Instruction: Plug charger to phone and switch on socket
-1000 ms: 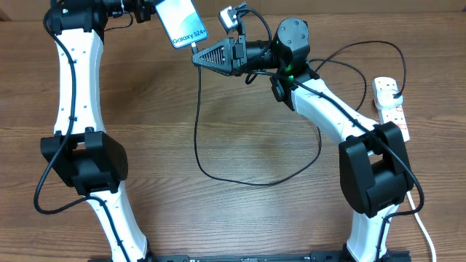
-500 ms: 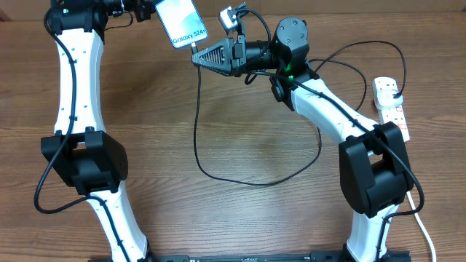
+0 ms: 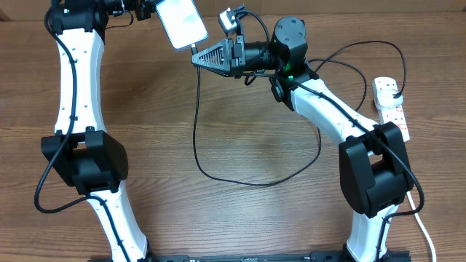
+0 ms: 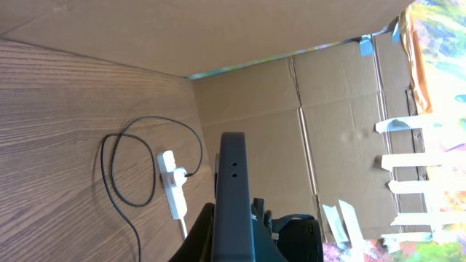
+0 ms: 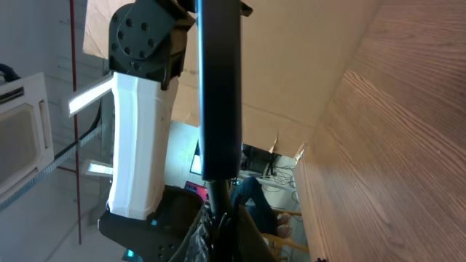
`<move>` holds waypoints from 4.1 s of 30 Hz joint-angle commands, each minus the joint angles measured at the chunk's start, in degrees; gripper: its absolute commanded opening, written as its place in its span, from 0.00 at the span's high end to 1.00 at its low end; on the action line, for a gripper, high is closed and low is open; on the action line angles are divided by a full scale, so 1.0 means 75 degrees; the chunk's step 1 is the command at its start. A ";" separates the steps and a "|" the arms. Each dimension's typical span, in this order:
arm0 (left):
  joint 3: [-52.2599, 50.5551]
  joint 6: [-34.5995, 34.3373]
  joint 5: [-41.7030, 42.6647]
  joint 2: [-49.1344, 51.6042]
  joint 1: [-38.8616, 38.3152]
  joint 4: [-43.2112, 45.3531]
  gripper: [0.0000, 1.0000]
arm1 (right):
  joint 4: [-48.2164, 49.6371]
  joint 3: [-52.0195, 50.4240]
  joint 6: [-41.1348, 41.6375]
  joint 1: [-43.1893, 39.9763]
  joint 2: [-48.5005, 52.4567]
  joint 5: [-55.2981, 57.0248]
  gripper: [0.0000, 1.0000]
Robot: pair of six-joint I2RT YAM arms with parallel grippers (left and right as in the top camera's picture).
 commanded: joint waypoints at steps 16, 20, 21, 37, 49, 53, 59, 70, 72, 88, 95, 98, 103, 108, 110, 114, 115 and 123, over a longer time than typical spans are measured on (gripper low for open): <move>0.0093 -0.0093 0.0618 -0.0052 -0.0114 0.0038 0.96 | -0.0064 0.0117 0.0061 0.0012 -0.0006 0.0239 0.96; 0.0093 0.0166 0.0912 -0.0052 -0.0114 0.0041 0.96 | -0.0067 0.0117 0.0061 -0.0003 -0.0006 0.0239 0.96; 0.0093 0.0262 0.1035 -0.0052 -0.0114 0.0044 0.96 | -0.0067 0.0117 0.0061 -0.0003 -0.0006 0.0239 0.96; 0.0093 0.0729 0.1775 -0.0052 -0.0122 0.0052 0.96 | -0.0070 0.0117 0.0052 -0.0003 -0.0006 0.0213 0.96; 0.0093 0.0918 0.1988 -0.0052 -0.0315 0.0055 0.96 | -0.0070 0.0117 0.0006 -0.0026 -0.0006 0.0207 0.96; 0.0093 0.0918 0.1985 -0.0052 -0.0321 0.0055 0.96 | -0.0070 0.0117 0.0006 -0.0026 -0.0006 0.0157 0.96; 0.0093 0.0743 0.1376 -0.0052 -0.0198 0.0055 0.96 | -0.0079 0.0117 0.0006 -0.0026 -0.0006 0.0017 0.96; 0.0093 0.0466 0.0685 -0.0052 0.0312 0.0411 0.96 | -0.0157 0.0117 -0.0035 -0.0015 -0.0006 -0.0201 0.96; 0.0093 0.0289 0.0688 -0.0052 0.0332 0.0641 0.96 | -0.0157 0.0117 -0.0058 -0.0009 -0.0006 -0.0227 0.96; 0.0093 0.0108 0.0376 -0.0052 0.0026 0.0889 0.96 | -0.0149 0.0117 -0.0953 0.0076 -0.0006 -0.0629 0.96; 0.0093 0.0143 0.0676 -0.0052 0.0015 0.0860 0.96 | -0.0140 0.0117 -0.1067 0.0067 -0.0006 -0.0490 0.96; 0.0093 0.0291 0.1020 -0.0052 0.0015 0.0860 0.96 | -0.0122 0.0117 -0.1064 0.0023 -0.0006 -0.0446 0.96; 0.0093 0.0376 0.1099 -0.0052 0.0015 0.0863 0.96 | -0.0122 0.0117 -0.1064 -0.0009 -0.0006 -0.0460 0.96; 0.0093 0.0428 0.1107 -0.0052 -0.0003 0.0851 0.96 | -0.0117 0.0117 -0.1113 -0.0012 -0.0006 -0.0510 0.96; 0.0093 0.0428 0.1105 -0.0052 -0.0023 0.0854 0.96 | -0.0117 0.0117 -0.1300 -0.0009 -0.0006 -0.0510 0.96; 0.0093 0.0428 0.1102 -0.0052 -0.0035 0.0845 0.96 | -0.0117 0.0117 -0.1443 -0.0012 -0.0006 -0.0513 0.96; 0.0093 0.0428 0.1099 -0.0052 -0.0035 0.0848 0.96 | -0.0117 0.0117 -0.1472 -0.0012 -0.0006 -0.0516 0.96; 0.0093 0.0434 0.1040 -0.0052 -0.0076 0.0828 0.96 | -0.0117 0.0117 -0.2063 -0.0012 -0.0006 -0.0656 0.96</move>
